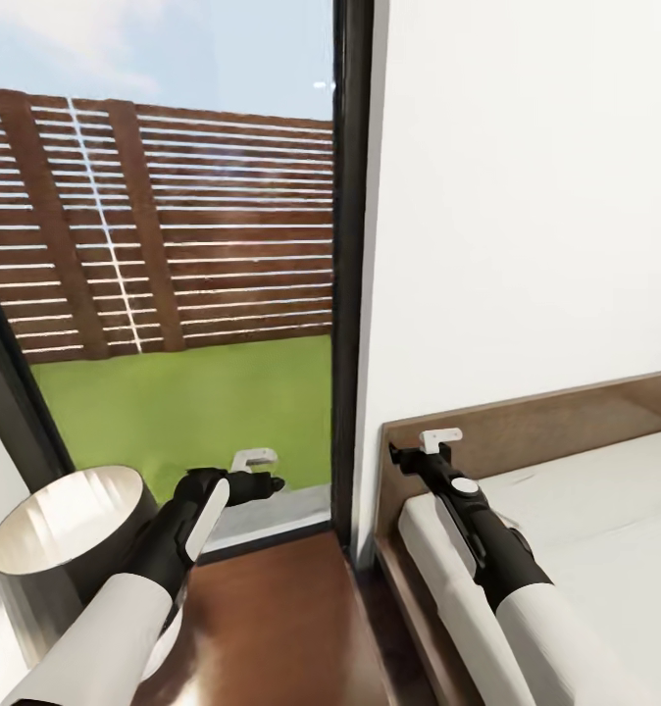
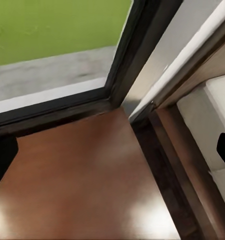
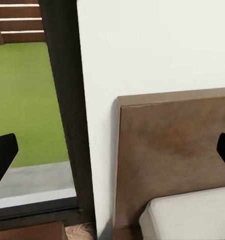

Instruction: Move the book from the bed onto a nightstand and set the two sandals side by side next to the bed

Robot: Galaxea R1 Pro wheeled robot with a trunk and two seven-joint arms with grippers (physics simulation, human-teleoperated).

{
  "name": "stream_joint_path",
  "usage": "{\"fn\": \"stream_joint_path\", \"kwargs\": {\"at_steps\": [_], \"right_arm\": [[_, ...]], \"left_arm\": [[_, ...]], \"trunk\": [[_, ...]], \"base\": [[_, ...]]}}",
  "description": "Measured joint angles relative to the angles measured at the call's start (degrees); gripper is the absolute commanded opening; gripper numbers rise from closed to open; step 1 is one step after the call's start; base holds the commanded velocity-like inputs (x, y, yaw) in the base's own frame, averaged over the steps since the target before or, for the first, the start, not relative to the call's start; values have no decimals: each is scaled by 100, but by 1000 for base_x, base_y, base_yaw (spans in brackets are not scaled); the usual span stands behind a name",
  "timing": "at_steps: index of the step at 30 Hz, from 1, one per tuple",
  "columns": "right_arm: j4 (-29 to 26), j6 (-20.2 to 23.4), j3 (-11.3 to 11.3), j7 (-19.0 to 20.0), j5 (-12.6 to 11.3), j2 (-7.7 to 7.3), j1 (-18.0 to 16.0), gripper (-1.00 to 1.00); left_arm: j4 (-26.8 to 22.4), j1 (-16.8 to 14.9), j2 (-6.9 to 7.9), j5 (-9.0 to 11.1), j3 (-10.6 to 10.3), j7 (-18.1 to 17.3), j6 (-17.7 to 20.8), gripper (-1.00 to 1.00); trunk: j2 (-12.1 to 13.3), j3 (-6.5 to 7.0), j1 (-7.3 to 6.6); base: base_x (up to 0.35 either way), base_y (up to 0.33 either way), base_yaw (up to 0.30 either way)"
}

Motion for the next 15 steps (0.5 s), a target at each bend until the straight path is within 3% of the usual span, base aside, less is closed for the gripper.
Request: {"fn": "stream_joint_path", "kwargs": {"at_steps": [3, 7, 11, 15], "right_arm": [[0, -1, 0, 0, 0, 0, 0, 100], [-2, 1, -1, 0, -4, -1, 1, 100], [-2, 2, -1, 0, -5, -1, 1, 100], [0, 1, 6, 0, -3, 0, 2, 100]], "left_arm": [[0, -2, 0, -1, 1, 5, 1, 100], [2, -2, -1, -1, -1, 7, -1, 100], [3, -1, -1, -2, 0, 9, -2, 100], [0, 0, 0, -1, 1, 10, -1, 100]], "trunk": [[0, 0, -1], [0, 0, -1], [0, 0, 1], [0, 0, 2]], "base": [[226, 175, -21], [240, 123, -205], [70, 21, -227], [13, 4, -61]]}}
